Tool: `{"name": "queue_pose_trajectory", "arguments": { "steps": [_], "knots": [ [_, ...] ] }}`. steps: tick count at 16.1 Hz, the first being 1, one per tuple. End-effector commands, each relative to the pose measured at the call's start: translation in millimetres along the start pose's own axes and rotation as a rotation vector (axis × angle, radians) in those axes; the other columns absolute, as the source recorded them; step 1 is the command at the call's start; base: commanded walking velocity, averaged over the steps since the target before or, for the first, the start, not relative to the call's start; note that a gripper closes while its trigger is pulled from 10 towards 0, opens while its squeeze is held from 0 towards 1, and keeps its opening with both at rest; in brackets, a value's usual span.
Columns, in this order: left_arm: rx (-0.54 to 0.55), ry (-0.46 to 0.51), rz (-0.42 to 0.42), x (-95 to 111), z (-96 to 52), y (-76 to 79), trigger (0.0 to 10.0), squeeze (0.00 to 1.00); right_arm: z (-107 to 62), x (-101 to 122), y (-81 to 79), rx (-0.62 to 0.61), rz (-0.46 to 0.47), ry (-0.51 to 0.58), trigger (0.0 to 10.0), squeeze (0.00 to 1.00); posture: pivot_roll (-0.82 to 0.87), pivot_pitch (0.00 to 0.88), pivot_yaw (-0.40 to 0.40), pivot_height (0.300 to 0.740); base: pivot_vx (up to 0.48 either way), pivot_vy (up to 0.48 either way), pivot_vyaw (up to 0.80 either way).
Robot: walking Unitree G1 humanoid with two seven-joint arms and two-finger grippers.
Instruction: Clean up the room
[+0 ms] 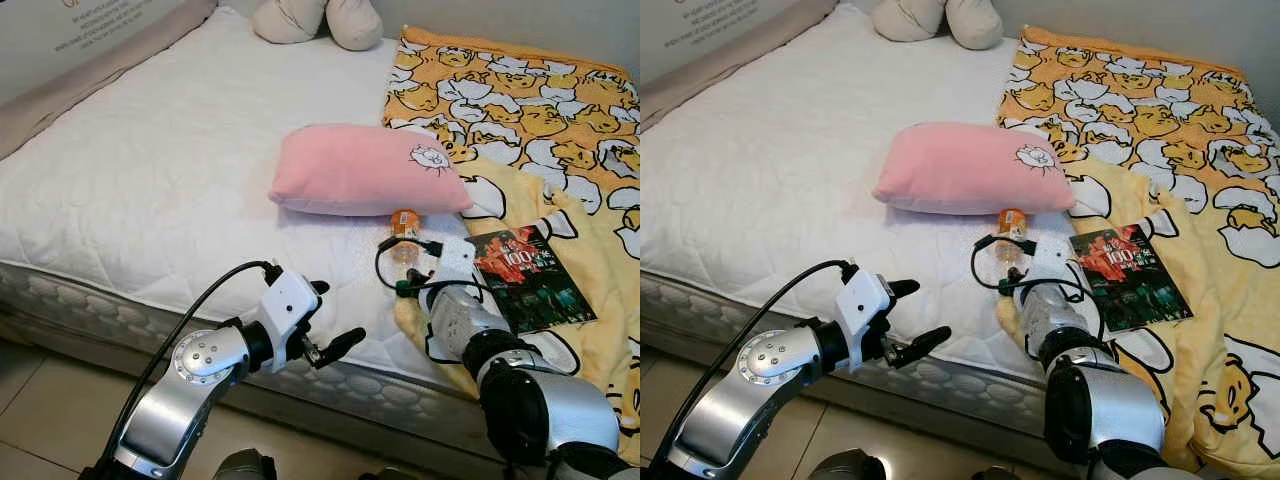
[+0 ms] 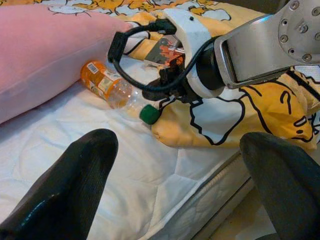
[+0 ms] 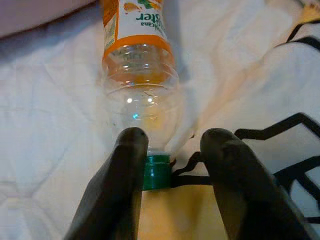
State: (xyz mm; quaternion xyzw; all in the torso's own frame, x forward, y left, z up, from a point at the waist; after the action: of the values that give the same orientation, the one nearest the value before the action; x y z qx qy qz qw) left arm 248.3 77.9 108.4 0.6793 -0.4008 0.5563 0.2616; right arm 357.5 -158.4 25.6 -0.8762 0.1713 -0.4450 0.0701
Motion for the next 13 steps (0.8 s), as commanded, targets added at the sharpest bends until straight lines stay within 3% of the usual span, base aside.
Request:
{"name": "queue_pose_trajectory", "arguments": {
  "steps": [1,4,10,13],
  "knots": [
    [-0.007,-0.005,-0.002,0.1,-0.2,-0.8,10.0,0.00,0.0,-0.8,-0.6,0.013,0.038,-0.003,0.0,0.00,0.18,0.008,-0.057,0.736,0.000,0.000,0.00],
    [-0.007,-0.005,-0.001,0.2,0.1,-1.1,10.0,0.00,0.0,10.1,-6.2,0.037,0.018,0.034,0.0,0.00,0.18,0.008,-0.055,0.736,0.000,0.000,0.00],
    [-0.013,-0.002,-0.002,0.7,2.0,-1.2,10.0,0.00,-4.7,53.1,-30.4,0.092,-0.167,0.240,0.0,0.00,0.16,0.008,-0.047,0.736,0.000,0.000,0.00],
    [-0.014,0.000,0.003,1.2,3.2,-2.2,10.0,0.00,-6.8,61.9,-30.2,0.035,-0.266,0.310,0.0,0.00,0.15,0.007,-0.043,0.736,0.000,0.000,0.00]
  ]
}}
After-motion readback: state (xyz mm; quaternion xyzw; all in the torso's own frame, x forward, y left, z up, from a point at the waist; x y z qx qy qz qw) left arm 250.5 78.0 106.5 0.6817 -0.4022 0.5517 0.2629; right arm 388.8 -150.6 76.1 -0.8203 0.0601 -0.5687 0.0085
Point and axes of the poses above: a point about 5 cm out from each wrist's last joint towards the gripper, its own z axis pointing out of the wrist towards the gripper, its own x axis along the axis of the wrist's last joint, y = z × x, the point moved 2 cm from there along z, pointing out of the wrist towards the gripper, and after that the axes turned 1 degree about z, right-handed, at the moved point
